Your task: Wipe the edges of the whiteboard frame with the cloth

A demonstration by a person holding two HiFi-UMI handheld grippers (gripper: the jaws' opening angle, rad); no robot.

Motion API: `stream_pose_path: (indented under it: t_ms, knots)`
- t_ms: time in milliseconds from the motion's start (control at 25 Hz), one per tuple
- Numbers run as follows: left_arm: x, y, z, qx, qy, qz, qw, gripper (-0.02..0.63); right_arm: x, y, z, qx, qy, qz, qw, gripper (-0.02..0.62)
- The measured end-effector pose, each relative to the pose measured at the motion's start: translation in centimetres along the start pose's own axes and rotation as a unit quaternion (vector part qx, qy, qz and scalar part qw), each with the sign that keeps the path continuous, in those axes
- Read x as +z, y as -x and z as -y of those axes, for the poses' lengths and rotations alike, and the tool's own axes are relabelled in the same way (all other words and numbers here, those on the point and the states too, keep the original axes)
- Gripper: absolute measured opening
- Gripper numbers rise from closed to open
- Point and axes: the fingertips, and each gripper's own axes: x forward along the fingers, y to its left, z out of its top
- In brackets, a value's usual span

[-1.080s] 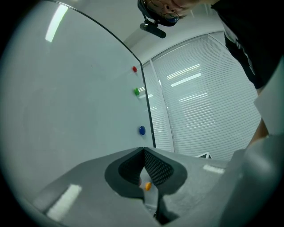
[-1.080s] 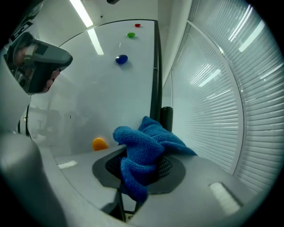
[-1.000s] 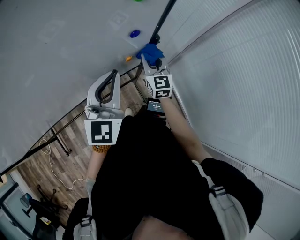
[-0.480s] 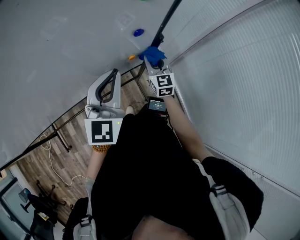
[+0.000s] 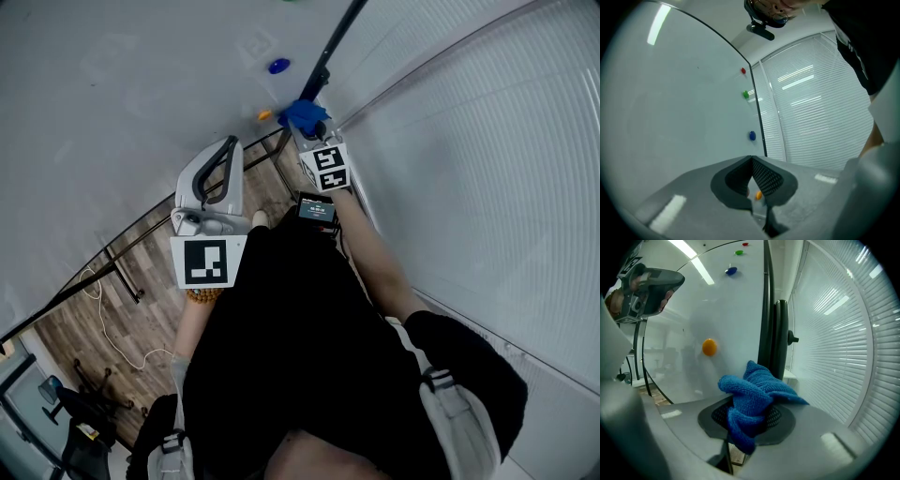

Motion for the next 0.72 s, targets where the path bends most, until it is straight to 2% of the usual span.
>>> stream_pose_path:
  t_ms: [440,720]
  knots:
    - [-0.4,0.2,-0.7,0.008,-0.003,-0.006,0.9999,0.0,-4.2,-1.4,-0.4,0.024,0.003,-0.06,0.998,0.104]
    - [-0.6,0.7,-1.1,0.012,0.0,-0.013,0.9998,0.0,-7.2,-2.2,-1.1,0.05,0.016,-0.111,0.992,0.104]
